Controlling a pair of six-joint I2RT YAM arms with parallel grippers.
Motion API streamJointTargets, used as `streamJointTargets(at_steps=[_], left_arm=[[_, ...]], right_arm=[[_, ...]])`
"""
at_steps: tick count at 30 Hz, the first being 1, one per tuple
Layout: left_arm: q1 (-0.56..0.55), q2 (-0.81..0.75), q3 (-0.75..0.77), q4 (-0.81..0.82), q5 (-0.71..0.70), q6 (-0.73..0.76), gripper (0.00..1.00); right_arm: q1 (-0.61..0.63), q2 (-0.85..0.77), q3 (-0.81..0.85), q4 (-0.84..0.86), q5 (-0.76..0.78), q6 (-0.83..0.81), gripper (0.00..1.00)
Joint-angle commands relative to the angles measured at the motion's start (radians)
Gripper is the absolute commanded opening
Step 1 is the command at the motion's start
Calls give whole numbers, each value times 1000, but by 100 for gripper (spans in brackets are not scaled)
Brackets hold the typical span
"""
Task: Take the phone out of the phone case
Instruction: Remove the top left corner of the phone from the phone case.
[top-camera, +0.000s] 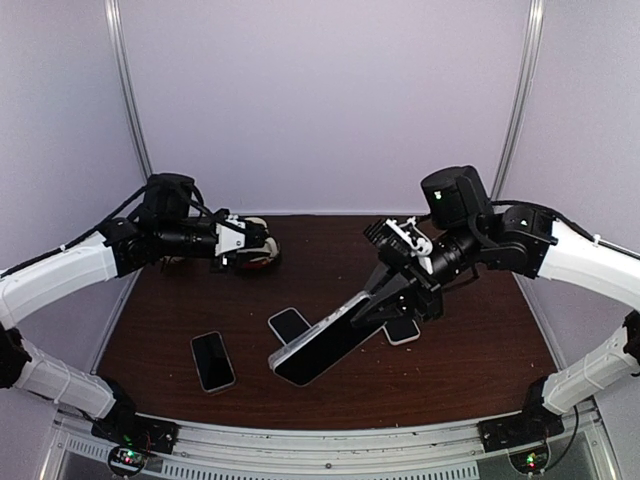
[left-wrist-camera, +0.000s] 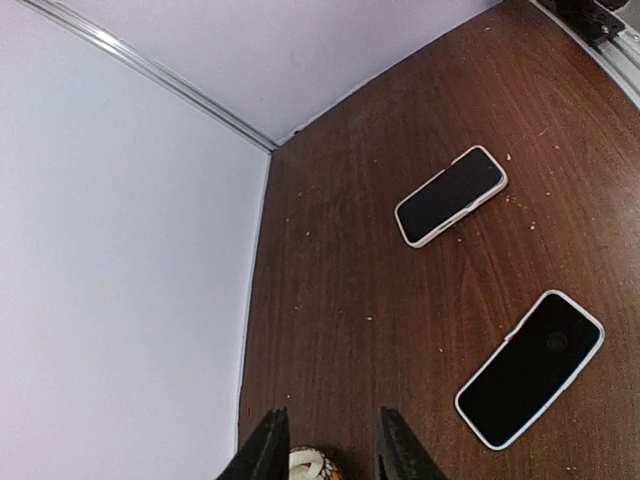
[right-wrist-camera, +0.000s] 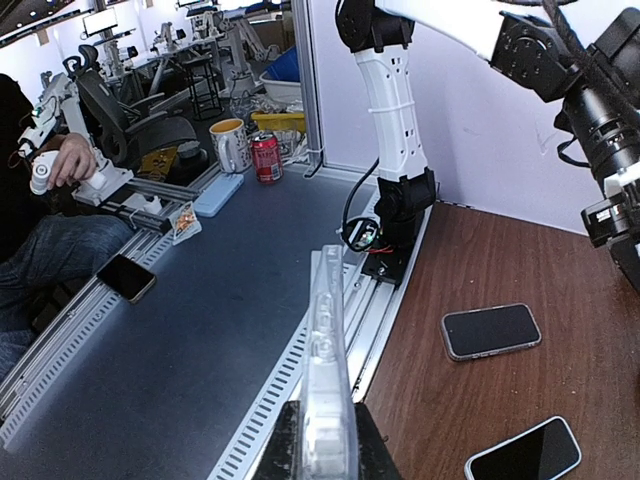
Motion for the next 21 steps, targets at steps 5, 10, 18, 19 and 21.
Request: streamJointTargets(at_steps=[5, 10, 18, 19, 21], left_arm=[[-3, -45, 17, 107, -79, -87, 34], [-3, -111, 3, 111, -68, -185, 34], [-4, -207, -42, 214, 194, -348, 34], [-5, -213, -44, 230, 254, -367, 34], [-5, -222, -50, 273, 367, -392, 35]], right_arm=[[-43, -100, -56, 155, 91, 34, 0], [-70, -173, -121, 239, 311, 39, 0], [-82, -314, -259, 528, 649, 62, 0], [-82, -324, -265, 550, 671, 57, 0], [-81, -338, -272, 594, 706, 55, 0]])
